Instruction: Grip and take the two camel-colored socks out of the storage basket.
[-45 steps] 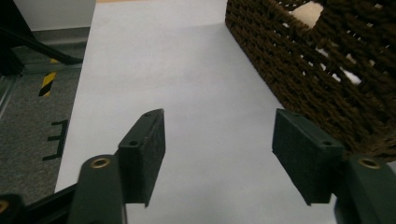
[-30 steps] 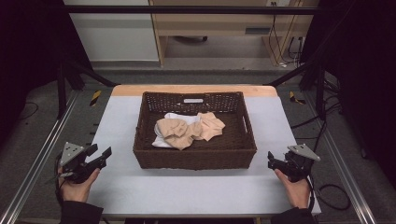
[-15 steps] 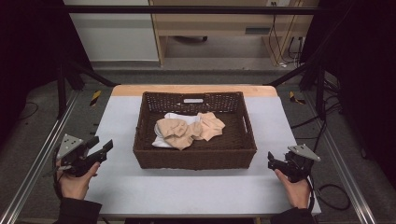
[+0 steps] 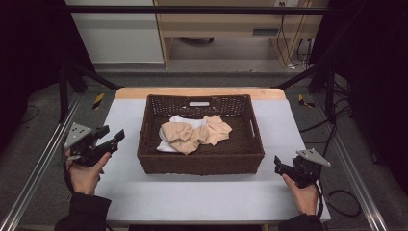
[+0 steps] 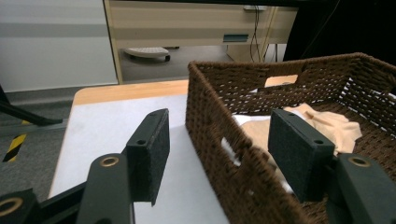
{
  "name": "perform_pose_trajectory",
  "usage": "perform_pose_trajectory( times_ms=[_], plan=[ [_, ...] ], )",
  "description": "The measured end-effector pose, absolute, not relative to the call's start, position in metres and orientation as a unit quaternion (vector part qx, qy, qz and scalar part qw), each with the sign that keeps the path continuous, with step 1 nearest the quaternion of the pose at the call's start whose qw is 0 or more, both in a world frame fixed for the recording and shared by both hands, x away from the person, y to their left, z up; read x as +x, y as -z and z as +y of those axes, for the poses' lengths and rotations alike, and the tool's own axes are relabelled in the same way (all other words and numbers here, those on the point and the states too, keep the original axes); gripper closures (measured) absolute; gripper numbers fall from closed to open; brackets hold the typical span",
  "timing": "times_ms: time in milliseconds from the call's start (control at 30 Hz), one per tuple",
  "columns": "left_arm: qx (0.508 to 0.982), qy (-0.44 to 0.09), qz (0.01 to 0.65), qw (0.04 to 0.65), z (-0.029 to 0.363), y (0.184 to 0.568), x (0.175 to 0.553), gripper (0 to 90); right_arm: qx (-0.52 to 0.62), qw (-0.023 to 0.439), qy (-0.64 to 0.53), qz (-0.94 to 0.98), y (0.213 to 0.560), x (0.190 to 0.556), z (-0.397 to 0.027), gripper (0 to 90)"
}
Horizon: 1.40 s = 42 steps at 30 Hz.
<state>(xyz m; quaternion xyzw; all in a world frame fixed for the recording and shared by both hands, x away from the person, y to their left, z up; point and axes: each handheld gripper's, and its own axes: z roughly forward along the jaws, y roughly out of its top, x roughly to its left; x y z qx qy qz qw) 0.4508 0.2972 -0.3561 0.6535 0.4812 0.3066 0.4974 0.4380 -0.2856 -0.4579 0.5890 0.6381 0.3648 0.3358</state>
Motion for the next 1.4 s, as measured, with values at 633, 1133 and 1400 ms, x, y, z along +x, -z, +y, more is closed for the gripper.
perform_pose_trajectory(
  times_ms=[633, 1133, 1400],
  plan=[
    [0.677, -0.308, 0.453, 0.492, 0.241, 0.336, 0.479, 39.5, 0.585, 0.347, -0.359, 0.639, 0.458, 0.439, -0.284, 3.7],
    [0.697, -0.306, 0.434, 0.482, 0.199, 0.328, 0.504, 41.4, 0.582, 0.353, -0.357, 0.64, 0.457, 0.44, -0.284, 4.4],
    [0.702, -0.305, 0.436, 0.474, 0.179, 0.337, 0.526, 42.3, 0.584, 0.35, -0.36, 0.638, 0.457, 0.44, -0.282, 4.5]
  ],
)
